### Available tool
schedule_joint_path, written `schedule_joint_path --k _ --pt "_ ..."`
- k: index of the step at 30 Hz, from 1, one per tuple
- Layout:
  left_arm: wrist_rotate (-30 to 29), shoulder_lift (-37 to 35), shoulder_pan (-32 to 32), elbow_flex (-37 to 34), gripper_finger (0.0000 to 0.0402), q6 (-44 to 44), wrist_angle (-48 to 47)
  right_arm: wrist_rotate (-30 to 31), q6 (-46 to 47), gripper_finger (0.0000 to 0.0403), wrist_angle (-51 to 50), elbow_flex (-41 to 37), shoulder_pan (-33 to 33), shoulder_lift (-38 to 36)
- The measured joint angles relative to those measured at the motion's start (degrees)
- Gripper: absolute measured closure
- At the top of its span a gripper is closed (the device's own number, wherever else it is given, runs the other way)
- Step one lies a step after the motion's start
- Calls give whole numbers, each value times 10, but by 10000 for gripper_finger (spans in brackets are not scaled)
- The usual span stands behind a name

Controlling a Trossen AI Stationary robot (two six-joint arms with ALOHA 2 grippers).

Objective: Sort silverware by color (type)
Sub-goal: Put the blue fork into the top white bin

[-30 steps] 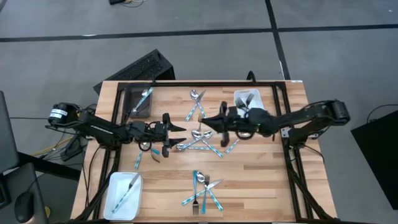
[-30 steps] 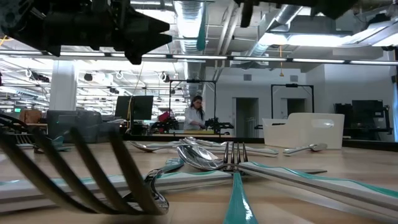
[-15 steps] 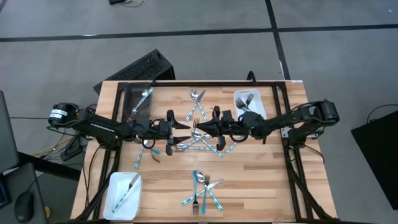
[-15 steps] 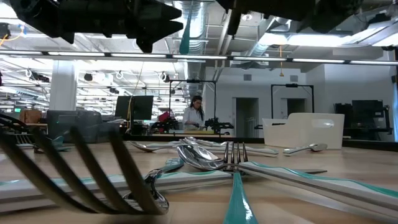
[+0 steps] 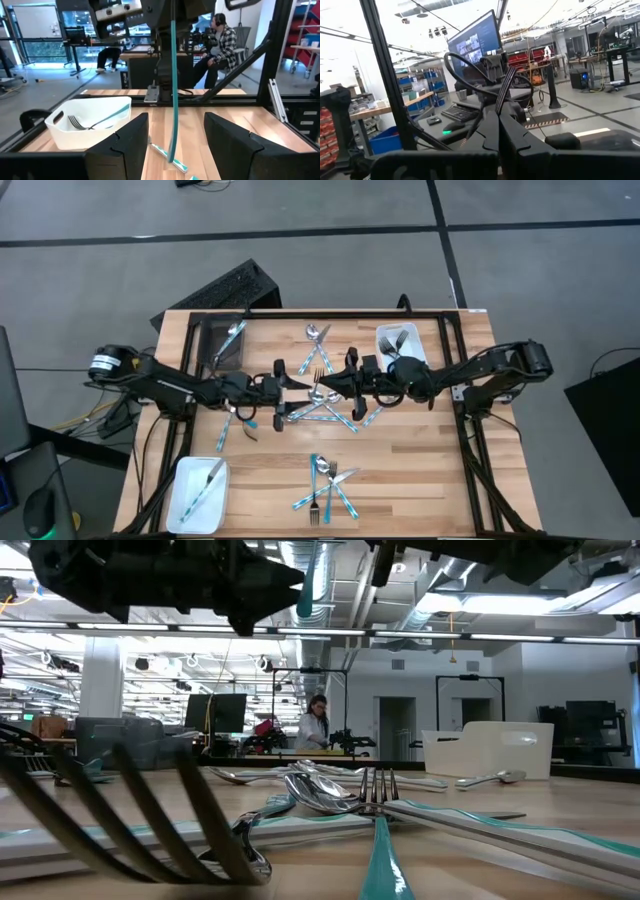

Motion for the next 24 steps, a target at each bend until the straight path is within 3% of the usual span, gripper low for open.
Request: schedule_joint_path --k 5,9,16,21,24 --pt "-1 20 5 0 235 -8 8 0 -2 387 -4 0 4 -1" --pt "-2 18 5 0 256 -15 6 4 -19 387 -128 0 4 -66" --pt "-3 14 8 0 269 -3 9 142 -27 387 -392 0 3 -207" --pt "-4 14 12 0 269 -11 9 287 -3 387 -559 0 -11 -264" --pt "-4 14 12 0 269 -17 8 343 41 387 -656 0 -39 -284"
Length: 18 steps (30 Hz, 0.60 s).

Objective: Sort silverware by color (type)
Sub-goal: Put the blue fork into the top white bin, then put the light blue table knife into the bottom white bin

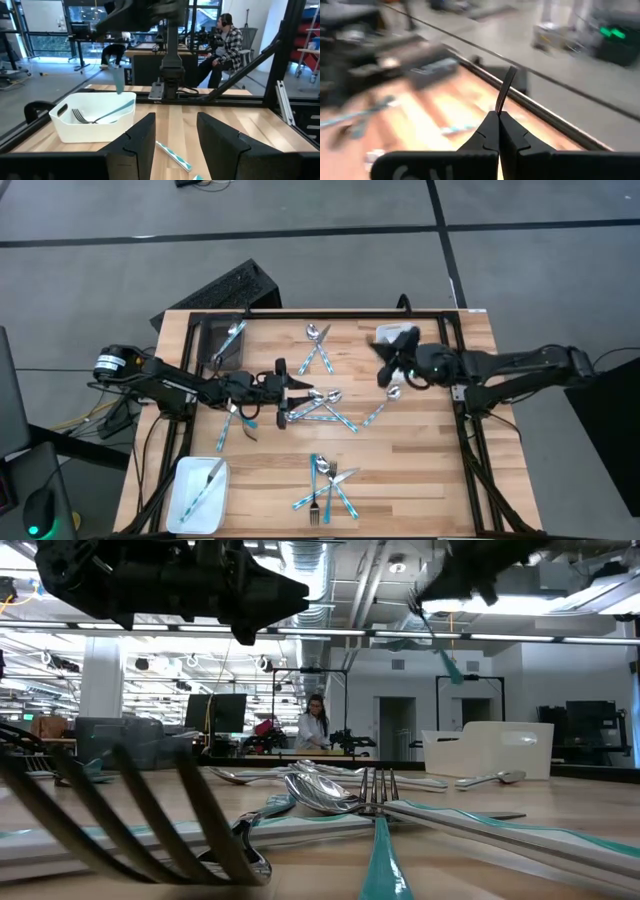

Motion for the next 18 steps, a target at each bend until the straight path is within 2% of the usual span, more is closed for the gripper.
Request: schedule_joint_path --k 5,11,18 --pt "0 0 0 0 269 -13 0 15 76 387 -135 -8 -78 -7" --pt "0 0 0 0 269 -14 -5 -10 83 375 -141 -69 -150 0" --pt "0 0 0 0 267 -15 -8 -27 102 311 -138 -115 -200 5"
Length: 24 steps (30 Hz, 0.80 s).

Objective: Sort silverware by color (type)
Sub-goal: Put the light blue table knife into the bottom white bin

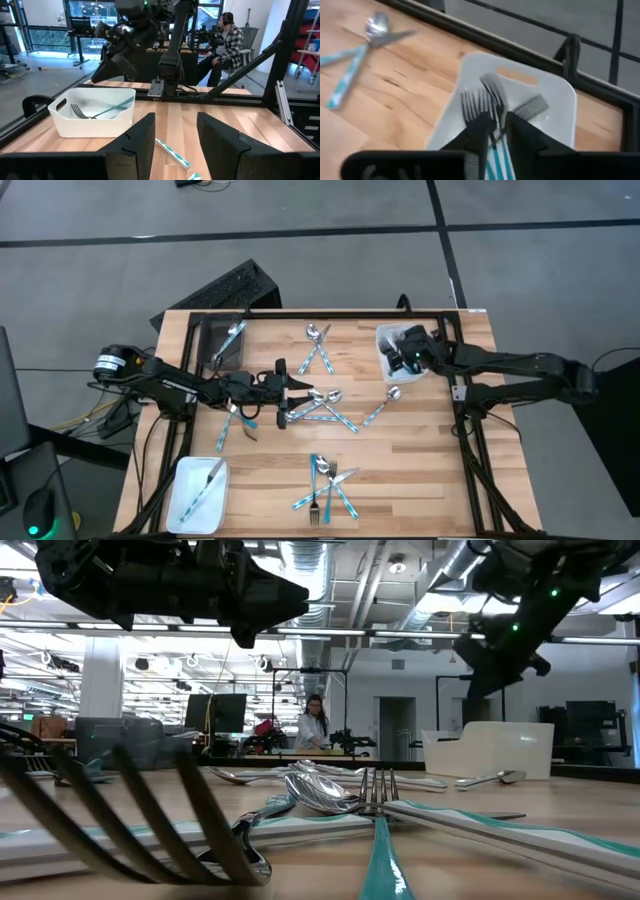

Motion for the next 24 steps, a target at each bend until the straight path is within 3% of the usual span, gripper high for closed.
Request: schedule_joint_path --k 5,10,16,21,24 --pt "-7 0 0 0 267 -4 -3 -10 0 262 17 -2 12 -7" --pt "-33 0 0 0 267 -5 -30 -44 -7 232 94 -1 78 -17" --pt "-45 0 0 0 267 -5 -39 -46 -8 232 225 -1 197 14" --pt "-45 -17 0 0 267 0 -53 -45 -9 240 361 -1 277 91" --pt "-53 -55 0 0 267 1 -114 -45 -10 241 430 -1 308 141"
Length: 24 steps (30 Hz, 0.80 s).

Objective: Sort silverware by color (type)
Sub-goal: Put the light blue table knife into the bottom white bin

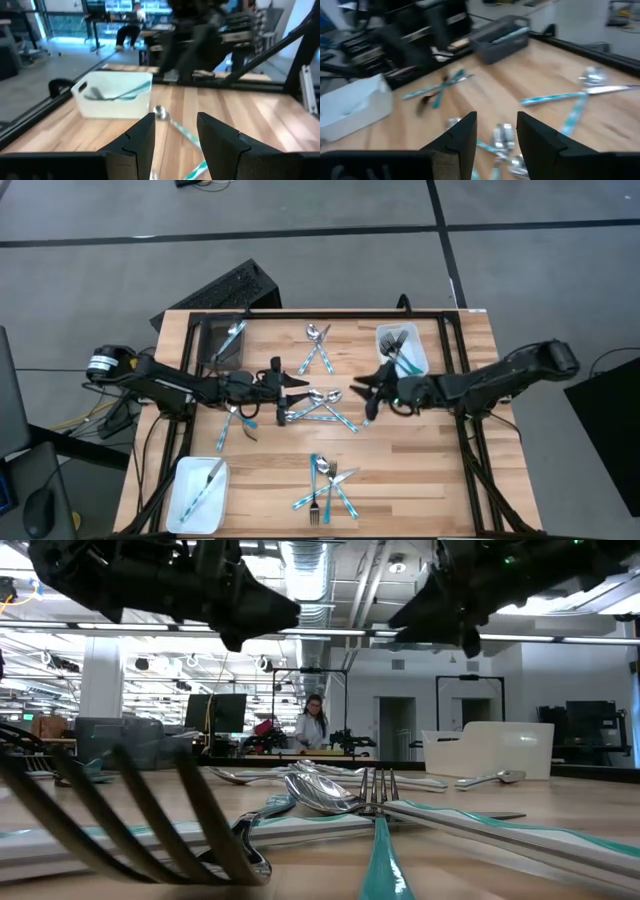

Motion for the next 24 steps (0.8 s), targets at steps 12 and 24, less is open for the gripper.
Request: schedule_joint_path --k 12,24 --pt "-99 -243 -8 0 267 -76 -454 -16 20 242 102 10 18 172" --pt "-186 -311 -54 0 267 -113 -516 -29 0 242 -13 142 3 305"
